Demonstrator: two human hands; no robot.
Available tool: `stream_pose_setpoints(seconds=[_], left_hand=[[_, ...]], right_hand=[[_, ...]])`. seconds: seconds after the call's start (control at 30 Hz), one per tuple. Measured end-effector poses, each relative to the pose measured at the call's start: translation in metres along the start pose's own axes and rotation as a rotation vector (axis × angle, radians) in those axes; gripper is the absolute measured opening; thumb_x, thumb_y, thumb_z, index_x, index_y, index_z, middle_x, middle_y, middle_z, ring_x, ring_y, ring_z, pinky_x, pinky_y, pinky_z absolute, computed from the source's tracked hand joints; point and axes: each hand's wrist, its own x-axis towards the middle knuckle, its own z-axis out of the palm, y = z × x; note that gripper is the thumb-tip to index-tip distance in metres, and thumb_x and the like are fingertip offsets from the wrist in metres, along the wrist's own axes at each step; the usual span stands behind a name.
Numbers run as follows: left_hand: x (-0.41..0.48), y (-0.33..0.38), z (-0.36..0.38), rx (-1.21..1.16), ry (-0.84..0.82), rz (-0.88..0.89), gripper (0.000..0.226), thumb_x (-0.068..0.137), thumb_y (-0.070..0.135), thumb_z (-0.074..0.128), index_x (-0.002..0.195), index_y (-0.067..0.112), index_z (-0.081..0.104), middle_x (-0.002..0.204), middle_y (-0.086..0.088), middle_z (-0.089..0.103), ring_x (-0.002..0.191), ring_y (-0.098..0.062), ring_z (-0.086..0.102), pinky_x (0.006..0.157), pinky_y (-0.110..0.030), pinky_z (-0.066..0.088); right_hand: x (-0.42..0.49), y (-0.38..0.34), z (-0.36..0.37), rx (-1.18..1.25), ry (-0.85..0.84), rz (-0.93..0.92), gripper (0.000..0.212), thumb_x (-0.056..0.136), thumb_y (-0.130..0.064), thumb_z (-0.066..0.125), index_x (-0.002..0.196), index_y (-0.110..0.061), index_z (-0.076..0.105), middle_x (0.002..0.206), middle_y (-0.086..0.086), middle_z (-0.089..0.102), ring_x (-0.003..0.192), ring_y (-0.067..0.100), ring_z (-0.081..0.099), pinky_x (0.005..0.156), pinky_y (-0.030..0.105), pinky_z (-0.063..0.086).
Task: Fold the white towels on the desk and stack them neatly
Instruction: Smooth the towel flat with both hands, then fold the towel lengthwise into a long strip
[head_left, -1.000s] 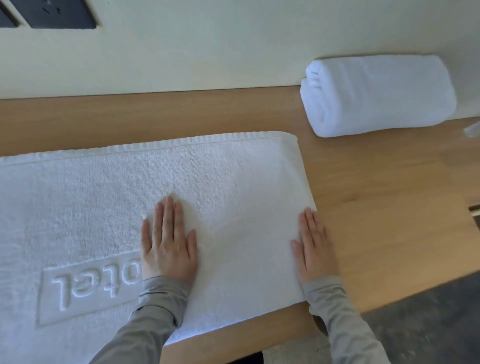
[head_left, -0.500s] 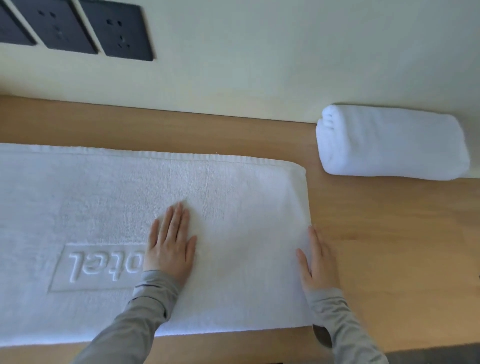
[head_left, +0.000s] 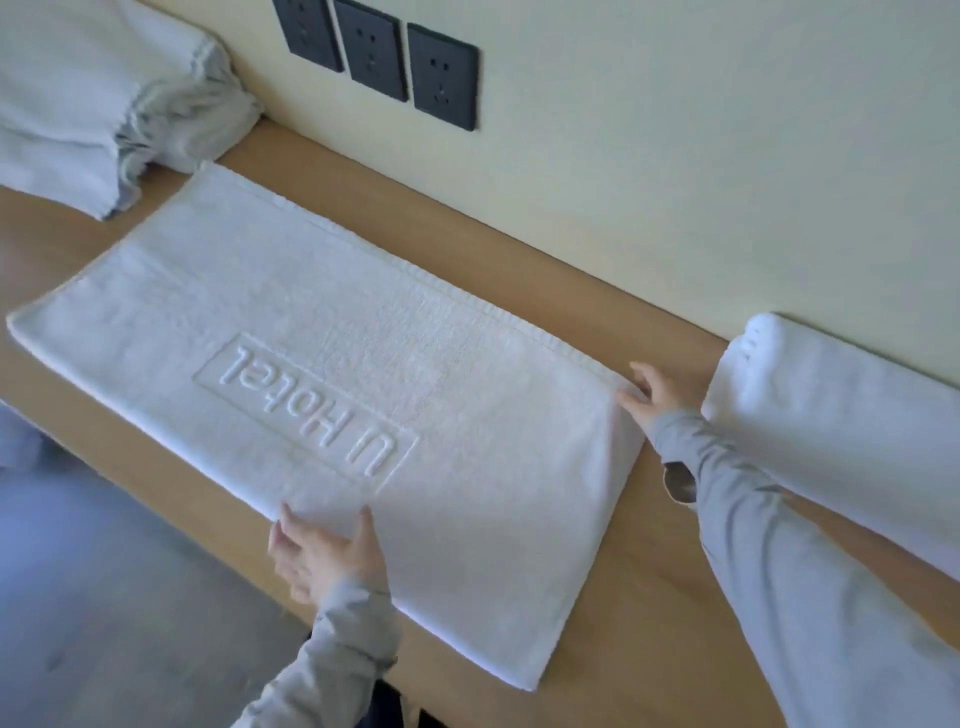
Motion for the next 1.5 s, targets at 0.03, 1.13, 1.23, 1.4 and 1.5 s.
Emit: stream_pose_setpoints(seconds=[0.03, 1.13, 1.23, 1.4, 1.5], left_hand=[[-0.010, -0.003, -0.002, -0.040, 0.007, -0.163, 0.082, 0.081, 0.030, 0.069, 0.146, 0.016, 0.021, 0.149, -0.013, 0.023, 0.135, -0.032, 0.025, 0.108, -0.050, 0.020], [-0.083, 0.028, -0.094, -0.900, -0.394, -0.012, 0.013, 0.066, 0.021, 0.073, 0.077, 0.014, 0.076, 0.067, -0.005, 0.071, 0.057, -0.012, 0.062, 0.051, -0.024, 0.052], [-0.048, 0.044, -0.127, -0.921, -0.467, 0.125, 0.026, 0.067, 0.014, 0.077, 0.091, 0.008, 0.071, 0.069, -0.004, 0.068, 0.058, -0.012, 0.062, 0.053, -0.019, 0.052], [0.022, 0.060, -0.166, -0.739, -0.451, 0.246, 0.026, 0.068, -0.017, 0.068, 0.089, -0.002, 0.063, 0.060, -0.006, 0.049, 0.046, -0.011, 0.045, 0.047, -0.016, 0.045], [0.070, 0.069, -0.183, -0.681, -0.309, 0.230, 0.022, 0.080, 0.011, 0.069, 0.066, -0.001, 0.059, 0.046, -0.002, 0.031, 0.038, -0.012, 0.024, 0.037, -0.014, 0.022]], right_hand=[[0.005, 0.000, -0.001, 0.023, -0.009, 0.013, 0.051, 0.092, -0.020, 0.055, 0.139, -0.008, 0.039, 0.139, 0.014, 0.044, 0.128, 0.027, 0.042, 0.107, 0.035, 0.031], [0.009, -0.133, -0.035, 0.534, -0.181, -0.332, 0.013, 0.083, -0.001, 0.064, 0.079, -0.013, 0.068, 0.093, 0.002, 0.069, 0.089, 0.013, 0.062, 0.082, 0.024, 0.048], [0.006, -0.177, -0.026, 0.798, -0.204, -0.326, 0.008, 0.083, 0.000, 0.062, 0.085, -0.007, 0.067, 0.083, 0.006, 0.066, 0.081, 0.017, 0.062, 0.068, 0.019, 0.055], [0.013, -0.244, 0.004, 0.805, -0.307, -0.432, 0.042, 0.073, 0.030, 0.048, 0.094, -0.005, 0.060, 0.083, -0.002, 0.069, 0.083, 0.011, 0.065, 0.083, 0.020, 0.053], [0.020, -0.283, 0.031, 0.519, -0.132, -0.511, 0.036, 0.074, 0.020, 0.063, 0.097, -0.007, 0.062, 0.088, 0.001, 0.066, 0.084, 0.012, 0.063, 0.082, 0.016, 0.052]])
